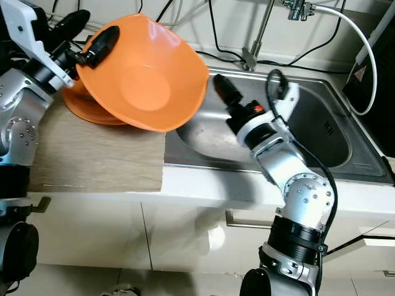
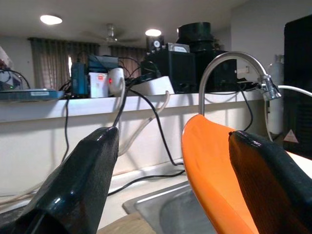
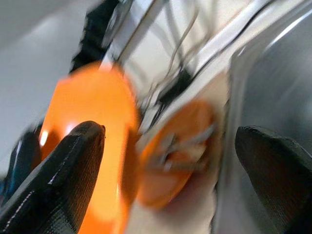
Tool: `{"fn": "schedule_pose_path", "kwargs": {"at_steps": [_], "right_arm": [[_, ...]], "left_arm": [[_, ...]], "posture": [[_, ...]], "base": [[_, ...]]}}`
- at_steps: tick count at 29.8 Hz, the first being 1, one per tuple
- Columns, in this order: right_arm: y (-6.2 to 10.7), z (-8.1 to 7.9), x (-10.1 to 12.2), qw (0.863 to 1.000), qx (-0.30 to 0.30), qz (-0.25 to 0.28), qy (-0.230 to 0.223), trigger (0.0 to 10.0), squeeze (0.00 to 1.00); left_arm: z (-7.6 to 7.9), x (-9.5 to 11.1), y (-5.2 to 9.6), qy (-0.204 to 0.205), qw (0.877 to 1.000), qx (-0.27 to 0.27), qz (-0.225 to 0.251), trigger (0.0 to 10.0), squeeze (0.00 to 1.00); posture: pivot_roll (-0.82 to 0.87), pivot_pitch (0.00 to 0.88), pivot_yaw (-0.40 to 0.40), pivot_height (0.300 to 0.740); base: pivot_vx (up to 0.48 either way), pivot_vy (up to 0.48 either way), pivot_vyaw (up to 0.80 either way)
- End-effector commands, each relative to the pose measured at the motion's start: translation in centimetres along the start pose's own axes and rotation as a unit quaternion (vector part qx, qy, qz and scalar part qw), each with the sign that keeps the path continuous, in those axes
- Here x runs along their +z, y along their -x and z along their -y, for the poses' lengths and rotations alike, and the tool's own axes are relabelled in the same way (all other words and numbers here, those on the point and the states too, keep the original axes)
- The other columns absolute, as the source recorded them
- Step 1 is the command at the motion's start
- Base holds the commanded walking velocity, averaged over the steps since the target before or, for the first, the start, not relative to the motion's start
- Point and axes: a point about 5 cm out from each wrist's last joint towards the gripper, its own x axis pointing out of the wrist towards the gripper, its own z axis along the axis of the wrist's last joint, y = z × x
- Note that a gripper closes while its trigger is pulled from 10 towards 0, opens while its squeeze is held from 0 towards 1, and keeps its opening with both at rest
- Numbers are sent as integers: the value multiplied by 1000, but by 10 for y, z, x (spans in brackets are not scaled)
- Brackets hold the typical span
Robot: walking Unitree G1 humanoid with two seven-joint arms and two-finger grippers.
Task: Kitchen organization
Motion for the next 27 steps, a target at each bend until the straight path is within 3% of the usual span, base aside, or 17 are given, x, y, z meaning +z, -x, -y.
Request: {"fn": "schedule_pose_path", "kwargs": {"at_steps": [1,7,8,9,11,12,27], "right_arm": [[1,-4,-8,1000,16,-20,-4,10000,0],[-1,-9,-18,998,27,-36,-31,10000,0],[-1,-7,-19,999,21,-38,-33,8000,0],[-1,-4,-18,999,10,-36,-39,3255,0],[-1,-3,-18,999,8,-35,-41,3255,0],[0,-2,-18,998,7,-33,-44,0,0],[3,-1,-17,997,14,-30,-71,0,0]], "left_arm": [[6,5,-4,-8,1000,-9,15,0,0],[11,7,-8,-20,999,-22,23,0,0],[11,8,-8,-21,999,-23,25,0,0],[11,10,-8,-28,999,-24,29,0,0],[11,11,-8,-30,999,-23,29,0,0],[11,11,-8,-30,999,-23,30,0,0],[15,10,-9,-37,998,-40,31,0,0]], "posture": [[22,32,-70,740],[22,29,-69,740],[22,29,-69,740],[21,29,-68,740],[21,29,-68,740],[21,29,-68,740],[15,23,-70,740]], "base": [[0,0,0],[0,0,0],[0,0,0],[0,0,0],[0,0,0],[0,0,0],[0,0,0]]}}
